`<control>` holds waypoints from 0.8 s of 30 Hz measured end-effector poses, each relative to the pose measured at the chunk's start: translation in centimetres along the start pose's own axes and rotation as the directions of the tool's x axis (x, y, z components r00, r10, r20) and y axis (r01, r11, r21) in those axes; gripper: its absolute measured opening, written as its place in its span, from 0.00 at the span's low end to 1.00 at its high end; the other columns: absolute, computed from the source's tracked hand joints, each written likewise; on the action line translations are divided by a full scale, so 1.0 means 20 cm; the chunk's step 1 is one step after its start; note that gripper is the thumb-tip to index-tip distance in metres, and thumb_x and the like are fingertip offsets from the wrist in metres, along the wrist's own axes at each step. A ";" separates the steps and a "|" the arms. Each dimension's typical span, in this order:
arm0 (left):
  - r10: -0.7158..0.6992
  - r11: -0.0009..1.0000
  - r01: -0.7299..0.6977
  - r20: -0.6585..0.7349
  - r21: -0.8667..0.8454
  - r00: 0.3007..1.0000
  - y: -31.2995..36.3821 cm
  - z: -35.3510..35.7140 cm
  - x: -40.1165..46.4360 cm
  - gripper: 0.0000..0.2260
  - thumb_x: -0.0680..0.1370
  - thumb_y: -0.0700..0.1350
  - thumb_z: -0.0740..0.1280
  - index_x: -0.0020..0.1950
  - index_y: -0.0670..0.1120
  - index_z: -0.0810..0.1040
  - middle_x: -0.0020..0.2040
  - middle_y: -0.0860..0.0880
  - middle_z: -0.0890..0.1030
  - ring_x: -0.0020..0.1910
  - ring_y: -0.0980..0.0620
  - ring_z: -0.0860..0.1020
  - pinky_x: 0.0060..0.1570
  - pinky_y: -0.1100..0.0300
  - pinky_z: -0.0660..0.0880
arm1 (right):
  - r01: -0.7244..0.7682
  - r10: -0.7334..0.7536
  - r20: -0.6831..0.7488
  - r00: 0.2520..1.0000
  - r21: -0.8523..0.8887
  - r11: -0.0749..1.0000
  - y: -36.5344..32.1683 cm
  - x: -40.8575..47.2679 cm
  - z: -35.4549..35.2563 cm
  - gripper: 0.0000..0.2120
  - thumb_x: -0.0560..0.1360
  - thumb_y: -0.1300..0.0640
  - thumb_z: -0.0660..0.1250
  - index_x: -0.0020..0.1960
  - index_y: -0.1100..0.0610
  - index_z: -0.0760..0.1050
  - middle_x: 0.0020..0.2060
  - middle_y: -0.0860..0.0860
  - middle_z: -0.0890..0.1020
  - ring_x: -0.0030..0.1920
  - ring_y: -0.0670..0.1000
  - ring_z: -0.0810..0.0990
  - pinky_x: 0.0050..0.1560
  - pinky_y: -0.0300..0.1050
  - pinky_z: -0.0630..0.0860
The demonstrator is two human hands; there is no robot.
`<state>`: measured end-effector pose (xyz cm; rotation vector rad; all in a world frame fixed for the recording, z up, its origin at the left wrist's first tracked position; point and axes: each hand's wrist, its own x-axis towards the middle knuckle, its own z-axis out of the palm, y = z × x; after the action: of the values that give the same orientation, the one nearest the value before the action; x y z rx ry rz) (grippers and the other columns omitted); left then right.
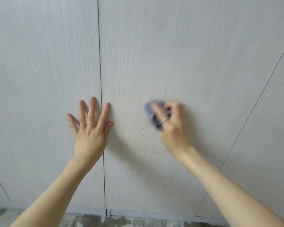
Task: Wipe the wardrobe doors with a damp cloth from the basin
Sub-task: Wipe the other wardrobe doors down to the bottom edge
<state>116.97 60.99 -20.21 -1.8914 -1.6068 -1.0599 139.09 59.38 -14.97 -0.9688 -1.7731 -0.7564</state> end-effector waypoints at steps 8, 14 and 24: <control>0.057 0.996 -0.058 0.015 0.065 0.998 -0.08 0.02 -0.07 0.22 0.81 0.51 0.50 0.74 0.50 0.57 0.75 0.40 0.57 0.74 0.34 0.52 0.63 0.25 0.54 | 0.046 -0.047 -0.031 0.998 -0.028 0.999 -0.02 0.01 0.02 0.20 0.64 0.72 0.71 0.55 0.61 0.81 0.42 0.62 0.78 0.43 0.58 0.74 0.40 0.50 0.72; 0.073 0.994 -0.073 0.000 0.087 0.997 -0.14 0.06 -0.10 0.22 0.81 0.51 0.50 0.75 0.52 0.57 0.76 0.41 0.58 0.74 0.35 0.52 0.64 0.28 0.53 | -0.079 0.083 -0.190 0.978 0.029 0.996 -0.10 0.10 0.12 0.18 0.69 0.70 0.66 0.59 0.62 0.79 0.45 0.60 0.74 0.44 0.56 0.69 0.41 0.51 0.70; 0.052 0.995 -0.052 0.013 0.080 0.999 -0.21 0.10 -0.17 0.23 0.80 0.53 0.51 0.75 0.53 0.56 0.76 0.43 0.57 0.74 0.36 0.54 0.66 0.30 0.53 | 0.179 -0.179 0.046 0.983 0.005 0.984 -0.19 0.10 0.13 0.21 0.63 0.72 0.70 0.55 0.62 0.80 0.42 0.63 0.78 0.41 0.60 0.76 0.40 0.49 0.72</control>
<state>113.28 61.20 -24.72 -1.8783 -1.5733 -0.9508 134.08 60.16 -14.39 -0.8393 -1.9196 -0.8510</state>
